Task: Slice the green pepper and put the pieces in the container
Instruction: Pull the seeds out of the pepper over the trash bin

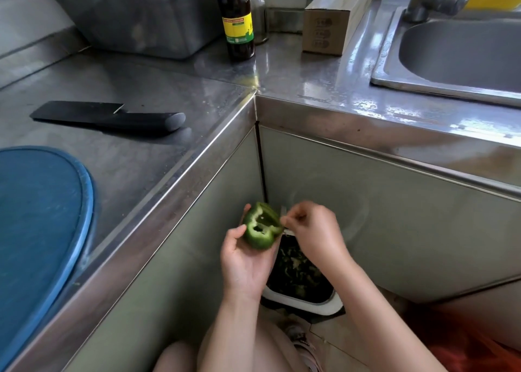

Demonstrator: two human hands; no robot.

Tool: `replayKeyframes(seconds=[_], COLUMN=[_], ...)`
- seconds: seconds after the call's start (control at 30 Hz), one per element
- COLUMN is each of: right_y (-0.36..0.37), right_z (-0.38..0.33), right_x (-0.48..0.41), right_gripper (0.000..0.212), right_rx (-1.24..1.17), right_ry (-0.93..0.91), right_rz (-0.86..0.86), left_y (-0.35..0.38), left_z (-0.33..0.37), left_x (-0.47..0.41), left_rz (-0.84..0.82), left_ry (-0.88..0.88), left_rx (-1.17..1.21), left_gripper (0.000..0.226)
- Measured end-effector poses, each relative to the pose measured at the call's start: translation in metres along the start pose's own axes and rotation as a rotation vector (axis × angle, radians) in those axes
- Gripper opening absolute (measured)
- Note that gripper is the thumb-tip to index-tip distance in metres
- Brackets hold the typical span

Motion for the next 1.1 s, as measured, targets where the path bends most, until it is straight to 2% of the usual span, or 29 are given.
replayKeyframes(seconds=[0.07, 0.13, 0.23, 0.33, 0.43, 0.5, 0.57, 0.67, 0.77, 0.93, 1.1], right_y=[-0.014, -0.018, -0.009, -0.011, -0.028, -0.038, -0.039, -0.036, -0.03, -0.026, -0.026], right_z=[0.014, 0.026, 0.04, 0.041, 0.027, 0.016, 0.006, -0.01, -0.023, -0.033, -0.036], right_x=[-0.007, -0.013, -0.023, -0.027, -0.024, -0.02, -0.017, -0.009, -0.005, -0.005, 0.001], right_gripper=[0.014, 0.024, 0.023, 0.023, 0.011, 0.014, 0.027, 0.023, 0.034, 0.015, 0.008], right_rx=[-0.012, 0.096, 0.275, 0.42, 0.278, 0.21, 0.174, 0.08, 0.03, 0.029, -0.069], right_ry=[0.072, 0.119, 0.098, 0.042, 0.012, -0.026, -0.091, -0.176, -0.203, -0.233, -0.182], right_rz=[0.096, 0.12, -0.003, -0.058, 0.042, 0.1, 0.048, -0.093, -0.199, -0.147, -0.154], left_y=[0.003, 0.005, 0.006, 0.011, 0.019, 0.022, 0.024, 0.027, 0.033, 0.043, 0.053], left_z=[0.005, 0.004, 0.002, 0.009, 0.017, 0.02, 0.021, 0.021, 0.019, 0.017, 0.02], left_x=[0.002, 0.006, 0.011, 0.015, 0.017, 0.015, 0.013, 0.012, 0.015, 0.018, 0.021], left_rz=[-0.007, -0.018, -0.013, -0.055, -0.108, -0.103, -0.104, -0.109, -0.139, -0.16, -0.16], left_ry=[-0.01, -0.069, -0.128, -0.12, -0.09, -0.054, -0.03, -0.025, -0.039, -0.038, -0.006], left_rx=[0.065, 0.087, 0.054, 0.003, -0.062, -0.113, -0.156, -0.209, -0.223, -0.256, -0.311], left_gripper=[0.042, 0.046, 0.07, 0.066, 0.06, 0.063, 0.065, 0.063, 0.052, 0.074, 0.043])
Point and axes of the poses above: each hand's wrist, its own x-axis away from the middle knuckle, its own y-axis out of the palm, z = x × y, the point moved 4 cm from there along -x, towards the middle knuckle, and after that the axes turned 13 degrees about y, right-handed, at the moved point
